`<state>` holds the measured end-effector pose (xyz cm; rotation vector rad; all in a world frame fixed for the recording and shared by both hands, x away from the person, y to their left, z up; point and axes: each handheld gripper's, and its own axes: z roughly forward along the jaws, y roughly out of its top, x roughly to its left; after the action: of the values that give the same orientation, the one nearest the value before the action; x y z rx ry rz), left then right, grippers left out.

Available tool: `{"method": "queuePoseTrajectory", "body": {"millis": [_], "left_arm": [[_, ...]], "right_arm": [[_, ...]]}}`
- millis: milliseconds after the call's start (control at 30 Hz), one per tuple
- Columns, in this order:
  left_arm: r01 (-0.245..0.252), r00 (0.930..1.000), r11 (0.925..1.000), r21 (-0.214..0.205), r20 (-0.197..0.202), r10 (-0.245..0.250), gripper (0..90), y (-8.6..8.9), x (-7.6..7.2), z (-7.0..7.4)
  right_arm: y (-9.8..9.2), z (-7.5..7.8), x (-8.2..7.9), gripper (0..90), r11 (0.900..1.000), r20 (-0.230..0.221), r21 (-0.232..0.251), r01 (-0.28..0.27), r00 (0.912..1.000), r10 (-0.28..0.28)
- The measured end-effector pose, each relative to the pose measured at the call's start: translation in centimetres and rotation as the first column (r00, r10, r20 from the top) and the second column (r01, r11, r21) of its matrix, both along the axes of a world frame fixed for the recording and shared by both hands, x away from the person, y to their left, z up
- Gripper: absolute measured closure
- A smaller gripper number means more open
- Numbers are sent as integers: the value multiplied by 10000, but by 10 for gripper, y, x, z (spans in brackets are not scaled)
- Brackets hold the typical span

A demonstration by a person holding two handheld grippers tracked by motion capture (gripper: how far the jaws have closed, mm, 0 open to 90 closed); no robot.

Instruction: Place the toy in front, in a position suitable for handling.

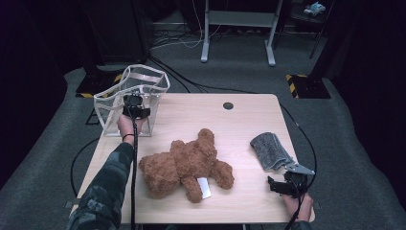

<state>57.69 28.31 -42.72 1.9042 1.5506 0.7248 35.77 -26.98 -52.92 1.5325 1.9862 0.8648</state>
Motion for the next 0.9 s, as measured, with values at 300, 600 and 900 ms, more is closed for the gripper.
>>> {"method": "queuePoseTrajectory", "body": {"millis": [300, 600, 900], "left_arm": [[622, 9979, 9977, -259, 206, -617, 355, -4, -20, 15], [1341, 9904, 9893, -566, 406, -1319, 215, -6, -54, 27], [1933, 9811, 9786, -710, 9, -1938, 145, -4, -90, 26]], "right_arm": [[0, 0, 0, 76, 10000, -3, 2, 1, 10000, -1], [-1, 0, 0, 90, 10000, 72, -13, -89, 9999, 89], [0, 0, -1, 88, 10000, 54, -21, -86, 9999, 86]]}}
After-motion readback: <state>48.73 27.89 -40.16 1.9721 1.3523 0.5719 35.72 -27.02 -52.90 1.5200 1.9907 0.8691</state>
